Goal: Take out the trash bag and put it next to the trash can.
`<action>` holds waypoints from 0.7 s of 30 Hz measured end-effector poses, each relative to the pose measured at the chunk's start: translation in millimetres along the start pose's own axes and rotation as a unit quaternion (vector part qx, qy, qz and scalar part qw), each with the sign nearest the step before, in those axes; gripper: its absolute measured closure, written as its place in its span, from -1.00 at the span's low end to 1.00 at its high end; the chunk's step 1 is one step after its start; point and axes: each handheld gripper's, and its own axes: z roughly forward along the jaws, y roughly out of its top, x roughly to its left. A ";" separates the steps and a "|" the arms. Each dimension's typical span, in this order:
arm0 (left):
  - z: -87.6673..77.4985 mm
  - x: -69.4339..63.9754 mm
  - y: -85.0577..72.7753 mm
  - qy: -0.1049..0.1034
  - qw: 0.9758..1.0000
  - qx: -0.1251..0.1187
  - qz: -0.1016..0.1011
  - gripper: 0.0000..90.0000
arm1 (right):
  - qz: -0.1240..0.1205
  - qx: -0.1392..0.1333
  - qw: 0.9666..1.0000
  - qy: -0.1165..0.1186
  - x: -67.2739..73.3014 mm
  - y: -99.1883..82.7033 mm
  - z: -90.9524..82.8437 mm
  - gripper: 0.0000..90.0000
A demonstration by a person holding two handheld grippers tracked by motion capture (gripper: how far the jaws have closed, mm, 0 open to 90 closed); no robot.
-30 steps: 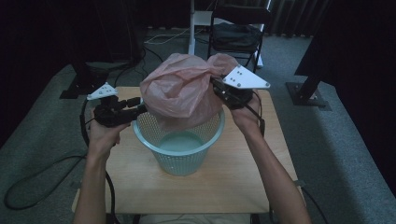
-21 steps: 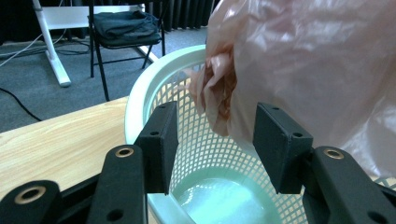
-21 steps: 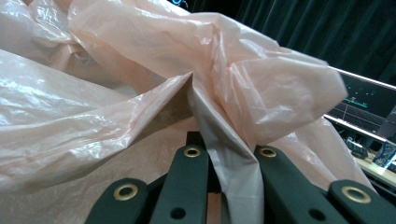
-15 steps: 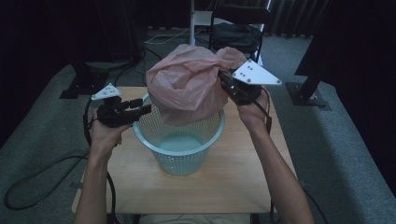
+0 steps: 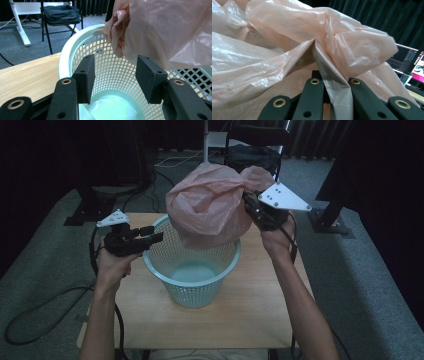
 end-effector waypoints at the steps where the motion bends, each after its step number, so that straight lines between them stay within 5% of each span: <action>1: 0.3 -0.1 0.0 0.000 1.000 0.000 -0.001 0.12 | 0.001 -0.001 1.000 -0.002 -1.1 -0.1 -0.9 0.97; 21: 1.5 0.0 -0.5 -0.001 1.000 0.002 0.000 0.12 | 0.011 -0.006 0.999 -0.037 -23.6 -3.6 -23.1 0.96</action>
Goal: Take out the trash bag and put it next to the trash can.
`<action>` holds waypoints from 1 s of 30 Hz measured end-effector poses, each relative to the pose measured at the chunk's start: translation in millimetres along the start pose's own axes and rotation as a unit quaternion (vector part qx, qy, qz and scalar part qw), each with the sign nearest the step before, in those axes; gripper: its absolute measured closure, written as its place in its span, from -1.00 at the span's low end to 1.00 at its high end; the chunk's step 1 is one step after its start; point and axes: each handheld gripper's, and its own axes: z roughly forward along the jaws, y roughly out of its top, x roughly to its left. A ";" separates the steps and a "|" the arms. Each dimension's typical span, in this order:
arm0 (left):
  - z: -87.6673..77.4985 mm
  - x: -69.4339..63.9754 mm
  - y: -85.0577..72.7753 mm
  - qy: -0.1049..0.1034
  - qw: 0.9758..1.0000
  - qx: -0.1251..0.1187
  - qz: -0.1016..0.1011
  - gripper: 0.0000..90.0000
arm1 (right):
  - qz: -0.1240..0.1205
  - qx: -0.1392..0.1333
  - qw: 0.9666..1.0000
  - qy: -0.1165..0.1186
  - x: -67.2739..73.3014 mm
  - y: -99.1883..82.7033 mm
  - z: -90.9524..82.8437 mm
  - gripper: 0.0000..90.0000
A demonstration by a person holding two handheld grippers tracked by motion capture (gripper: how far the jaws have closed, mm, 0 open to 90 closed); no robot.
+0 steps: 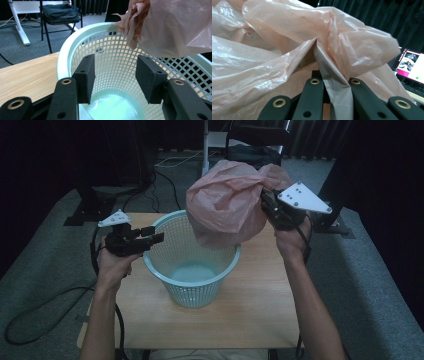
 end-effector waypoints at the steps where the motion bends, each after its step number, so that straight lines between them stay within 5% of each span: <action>1: -0.1 0.1 0.0 0.000 1.000 0.000 0.000 0.12 | 0.001 0.001 1.000 -0.001 -1.0 -0.4 -1.0 0.96; 30: 1.5 0.8 -0.5 0.000 1.000 0.002 -0.001 0.12 | 0.010 -0.005 0.999 -0.046 -32.5 -3.2 -30.9 0.96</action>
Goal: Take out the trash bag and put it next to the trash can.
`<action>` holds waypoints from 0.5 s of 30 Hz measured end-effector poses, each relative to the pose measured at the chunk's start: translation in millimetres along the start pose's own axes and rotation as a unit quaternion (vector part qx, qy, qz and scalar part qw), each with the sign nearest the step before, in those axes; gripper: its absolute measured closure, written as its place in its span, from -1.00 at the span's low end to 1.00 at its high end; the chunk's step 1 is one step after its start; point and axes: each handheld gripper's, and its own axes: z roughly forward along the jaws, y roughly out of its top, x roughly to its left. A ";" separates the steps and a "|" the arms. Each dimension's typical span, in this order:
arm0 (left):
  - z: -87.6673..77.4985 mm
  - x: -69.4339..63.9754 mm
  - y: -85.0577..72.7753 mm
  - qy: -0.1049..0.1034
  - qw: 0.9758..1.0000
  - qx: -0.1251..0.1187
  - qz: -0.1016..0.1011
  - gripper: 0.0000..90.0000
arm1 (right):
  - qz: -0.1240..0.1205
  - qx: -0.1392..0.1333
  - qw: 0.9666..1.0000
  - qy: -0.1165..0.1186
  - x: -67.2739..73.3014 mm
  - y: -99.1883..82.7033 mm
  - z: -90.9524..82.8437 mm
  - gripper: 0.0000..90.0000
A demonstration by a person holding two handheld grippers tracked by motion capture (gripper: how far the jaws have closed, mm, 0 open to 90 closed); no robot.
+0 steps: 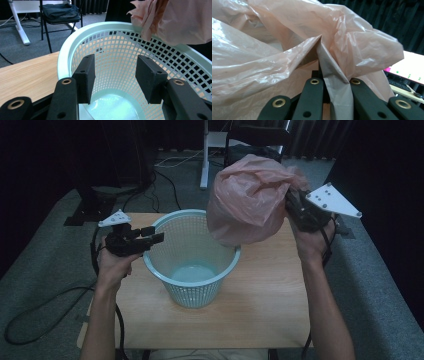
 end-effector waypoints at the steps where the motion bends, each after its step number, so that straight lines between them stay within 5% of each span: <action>1: 0.1 0.0 0.0 0.000 1.000 0.000 0.000 0.12 | -0.001 0.001 1.000 -0.001 -0.9 -0.1 -0.7 0.96; 15: 0.2 0.5 -0.1 -0.001 1.000 0.001 -0.001 0.12 | 0.005 0.004 1.000 -0.016 -12.8 -6.0 -11.1 0.95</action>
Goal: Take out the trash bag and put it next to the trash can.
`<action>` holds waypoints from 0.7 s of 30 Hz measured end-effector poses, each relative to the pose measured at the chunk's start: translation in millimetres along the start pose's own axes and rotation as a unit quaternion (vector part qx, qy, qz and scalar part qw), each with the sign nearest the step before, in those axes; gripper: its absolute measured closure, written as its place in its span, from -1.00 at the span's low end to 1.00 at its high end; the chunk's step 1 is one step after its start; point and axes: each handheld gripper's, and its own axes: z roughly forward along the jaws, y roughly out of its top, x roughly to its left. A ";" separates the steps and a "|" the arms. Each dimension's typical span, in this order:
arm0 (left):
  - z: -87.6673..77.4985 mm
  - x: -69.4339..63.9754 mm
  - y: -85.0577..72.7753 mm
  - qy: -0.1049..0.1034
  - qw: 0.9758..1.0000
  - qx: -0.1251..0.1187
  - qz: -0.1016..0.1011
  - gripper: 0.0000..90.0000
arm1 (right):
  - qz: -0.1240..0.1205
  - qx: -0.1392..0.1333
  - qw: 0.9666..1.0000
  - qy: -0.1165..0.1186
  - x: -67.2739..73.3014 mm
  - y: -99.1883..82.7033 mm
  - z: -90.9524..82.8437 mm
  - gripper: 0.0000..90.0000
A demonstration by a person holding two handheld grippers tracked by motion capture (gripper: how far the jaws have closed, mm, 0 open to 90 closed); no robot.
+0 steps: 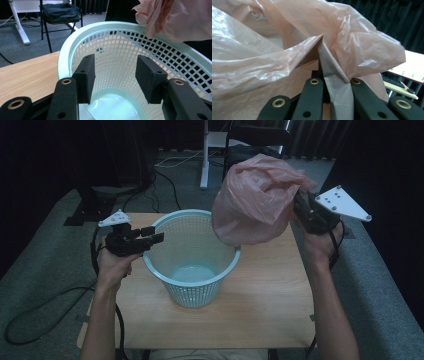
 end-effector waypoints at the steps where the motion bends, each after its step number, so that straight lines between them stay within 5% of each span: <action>1: 0.0 0.0 0.0 0.000 1.000 0.000 0.000 0.12 | 0.000 -0.001 1.000 -0.001 -1.0 -0.3 -0.6 0.95; 21: 0.9 -0.6 -0.1 -0.001 1.000 0.002 0.000 0.12 | 0.005 -0.011 0.999 -0.030 -20.6 1.5 -17.2 0.95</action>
